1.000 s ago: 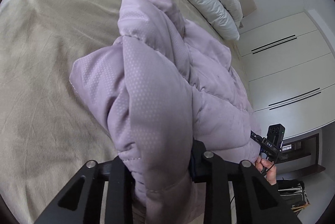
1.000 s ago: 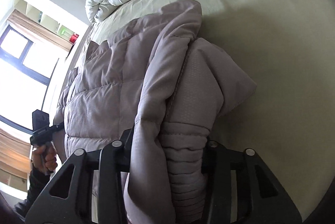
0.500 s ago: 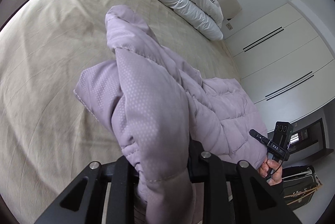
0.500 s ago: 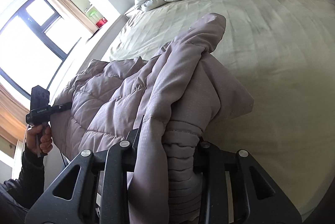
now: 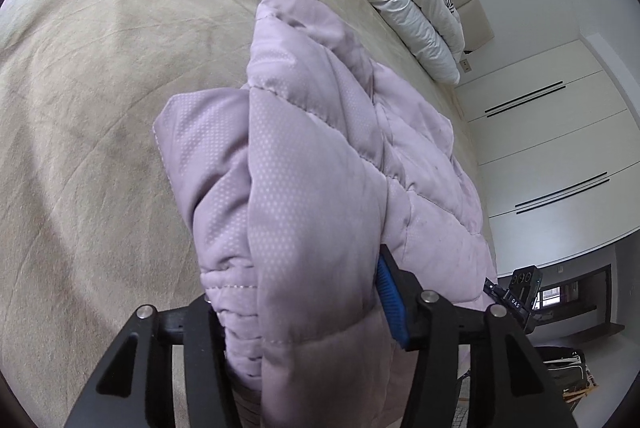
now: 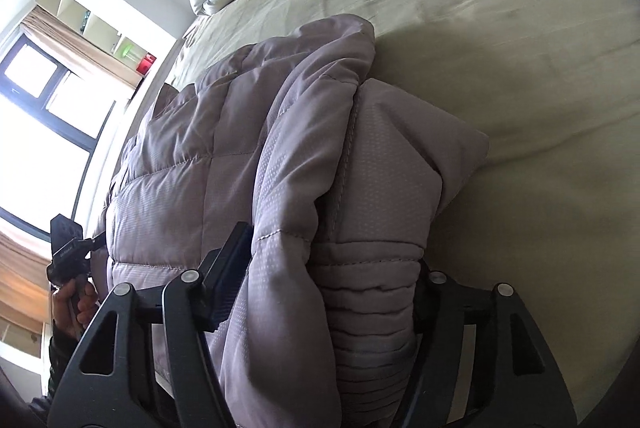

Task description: Fold large clothes

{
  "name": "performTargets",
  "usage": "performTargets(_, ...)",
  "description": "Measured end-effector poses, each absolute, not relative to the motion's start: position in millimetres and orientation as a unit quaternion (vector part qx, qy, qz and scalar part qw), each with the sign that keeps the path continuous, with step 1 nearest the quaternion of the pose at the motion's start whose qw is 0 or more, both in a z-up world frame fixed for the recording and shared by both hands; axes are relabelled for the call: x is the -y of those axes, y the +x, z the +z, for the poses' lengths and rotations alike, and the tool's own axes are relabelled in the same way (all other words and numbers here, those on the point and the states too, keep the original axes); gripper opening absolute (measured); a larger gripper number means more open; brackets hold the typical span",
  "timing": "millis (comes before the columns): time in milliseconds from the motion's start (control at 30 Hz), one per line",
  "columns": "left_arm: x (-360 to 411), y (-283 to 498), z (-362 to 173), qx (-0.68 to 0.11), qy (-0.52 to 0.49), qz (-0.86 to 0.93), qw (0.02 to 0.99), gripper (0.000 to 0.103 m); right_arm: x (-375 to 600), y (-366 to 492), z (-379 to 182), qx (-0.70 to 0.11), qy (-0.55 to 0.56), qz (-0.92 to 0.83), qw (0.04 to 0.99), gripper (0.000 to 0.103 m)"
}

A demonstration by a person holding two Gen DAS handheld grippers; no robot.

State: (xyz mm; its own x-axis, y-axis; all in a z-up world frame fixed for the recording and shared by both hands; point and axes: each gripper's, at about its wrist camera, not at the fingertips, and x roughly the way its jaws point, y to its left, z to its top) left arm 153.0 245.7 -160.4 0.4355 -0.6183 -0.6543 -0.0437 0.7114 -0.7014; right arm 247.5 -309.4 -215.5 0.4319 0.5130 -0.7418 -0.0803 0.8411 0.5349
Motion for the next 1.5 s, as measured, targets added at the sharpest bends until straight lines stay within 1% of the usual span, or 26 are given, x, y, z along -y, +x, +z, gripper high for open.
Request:
performTargets(33, -247, 148, -157, -0.494, -0.328, -0.18, 0.785, 0.055, 312, 247, -214, -0.502, 0.219, 0.178, 0.818, 0.062)
performTargets(100, -251, 135, -147, -0.484, -0.313, -0.163, 0.801, 0.06, 325, 232, -211, -0.5, 0.213, 0.167, 0.823, 0.062)
performTargets(133, -254, 127, -140, -0.477, -0.301, -0.151, 0.812, 0.065, 333, 219, -205, -0.494, 0.201, 0.159, 0.831, 0.062)
performTargets(200, -256, 111, -125, -0.459, -0.275, -0.136, 0.834, 0.071, 340, 207, -188, -0.474, 0.172, 0.141, 0.852, 0.062)
performTargets(233, -256, 102, -115, -0.446, -0.256, -0.126, 0.849, 0.076, 342, 198, -179, -0.461, 0.156, 0.128, 0.864, 0.062)
performTargets(267, -254, 92, -104, -0.428, -0.231, -0.115, 0.866, 0.083, 343, 190, -168, -0.447, 0.142, 0.115, 0.876, 0.062)
performTargets(433, -231, 53, -45, -0.338, -0.116, -0.05, 0.933, 0.103, 330, 152, -115, -0.371, 0.066, 0.076, 0.923, 0.065)
performTargets(467, -224, 46, -32, -0.316, -0.097, -0.036, 0.943, 0.103, 323, 144, -104, -0.353, 0.05, 0.07, 0.932, 0.068)
performTargets(533, -212, 29, -6, -0.264, -0.066, -0.009, 0.962, 0.103, 306, 129, -82, -0.308, 0.023, 0.057, 0.949, 0.08)
performTargets(567, -204, 20, 7, -0.236, -0.052, 0.009, 0.97, 0.103, 299, 120, -70, -0.284, 0.013, 0.049, 0.958, 0.091)
performTargets(600, -196, 10, 19, -0.209, -0.039, 0.027, 0.977, 0.103, 291, 110, -60, -0.256, 0.005, 0.043, 0.966, 0.099)
performTargets(633, -188, 2, 31, -0.185, -0.026, 0.041, 0.981, 0.103, 282, 102, -49, -0.229, -0.002, 0.036, 0.973, 0.102)
performTargets(700, -168, -14, 46, -0.148, 0.002, 0.084, 0.985, 0.103, 266, 87, -35, -0.186, -0.02, 0.022, 0.982, 0.103)
performTargets(767, -153, -23, 56, -0.132, 0.024, 0.126, 0.983, 0.103, 246, 79, -24, -0.18, -0.029, 0.02, 0.983, 0.103)
performTargets(900, -137, -28, 65, -0.165, 0.011, 0.096, 0.982, 0.103, 214, 67, -9, -0.207, -0.027, 0.055, 0.976, 0.103)
performTargets(1100, -126, -19, 47, -0.267, -0.019, 0.068, 0.961, 0.103, 188, 51, 1, -0.264, 0.016, 0.056, 0.963, 0.103)
performTargets(1367, -107, -11, 7, -0.329, -0.011, 0.05, 0.943, 0.103, 166, 49, -26, -0.311, 0.02, 0.035, 0.95, 0.103)
performTargets(1500, -106, -6, -7, -0.337, -0.003, 0.051, 0.94, 0.103, 160, 53, -48, -0.328, 0.01, 0.032, 0.944, 0.103)
